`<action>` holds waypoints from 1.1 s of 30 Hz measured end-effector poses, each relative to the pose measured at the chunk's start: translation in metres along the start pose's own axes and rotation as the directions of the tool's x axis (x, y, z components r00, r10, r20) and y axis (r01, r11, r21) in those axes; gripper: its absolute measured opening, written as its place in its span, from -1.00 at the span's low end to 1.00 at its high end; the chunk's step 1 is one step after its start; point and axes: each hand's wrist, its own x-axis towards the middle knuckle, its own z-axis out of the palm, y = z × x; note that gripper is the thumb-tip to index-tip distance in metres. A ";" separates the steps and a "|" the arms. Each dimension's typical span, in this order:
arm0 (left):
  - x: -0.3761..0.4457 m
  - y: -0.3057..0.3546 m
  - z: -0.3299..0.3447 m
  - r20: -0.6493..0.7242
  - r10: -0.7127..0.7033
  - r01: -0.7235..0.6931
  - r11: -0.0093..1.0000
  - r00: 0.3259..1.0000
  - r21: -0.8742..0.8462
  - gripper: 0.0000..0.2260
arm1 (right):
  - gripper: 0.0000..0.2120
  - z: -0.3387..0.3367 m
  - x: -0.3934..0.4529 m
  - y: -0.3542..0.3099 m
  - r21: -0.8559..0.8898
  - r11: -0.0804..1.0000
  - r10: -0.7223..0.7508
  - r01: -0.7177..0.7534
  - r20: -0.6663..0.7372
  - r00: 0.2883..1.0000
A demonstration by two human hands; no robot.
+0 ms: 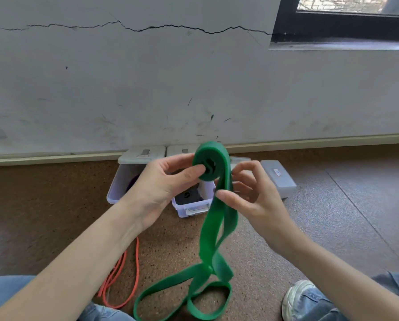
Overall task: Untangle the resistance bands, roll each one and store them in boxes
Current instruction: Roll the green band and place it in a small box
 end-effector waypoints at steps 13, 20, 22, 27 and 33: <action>-0.005 -0.027 0.007 0.019 -0.177 0.166 0.951 0.984 0.260 -0.56 | -0.72 -0.007 0.000 -0.003 -0.148 0.988 -0.039 0.047 0.055 0.998; -0.007 -0.017 0.005 0.024 -0.099 0.071 0.843 0.995 0.534 -0.72 | -0.72 -0.016 0.003 -0.008 -0.456 0.870 -0.137 0.187 0.141 0.980; -0.005 -0.008 -0.001 -0.008 -0.055 0.053 0.907 0.998 0.418 -0.70 | -0.71 -0.017 0.004 -0.010 -0.214 0.975 -0.050 0.064 0.074 0.996; 0.000 -0.003 0.001 -0.065 -0.032 0.027 0.997 0.997 -0.075 -0.75 | -0.55 -0.004 0.002 -0.009 -0.076 0.997 0.011 -0.007 0.050 0.999; -0.001 -0.022 0.010 -0.094 -0.029 0.053 0.964 0.995 0.262 -0.57 | -0.79 -0.003 0.001 -0.003 -0.080 0.997 0.010 -0.012 -0.028 1.000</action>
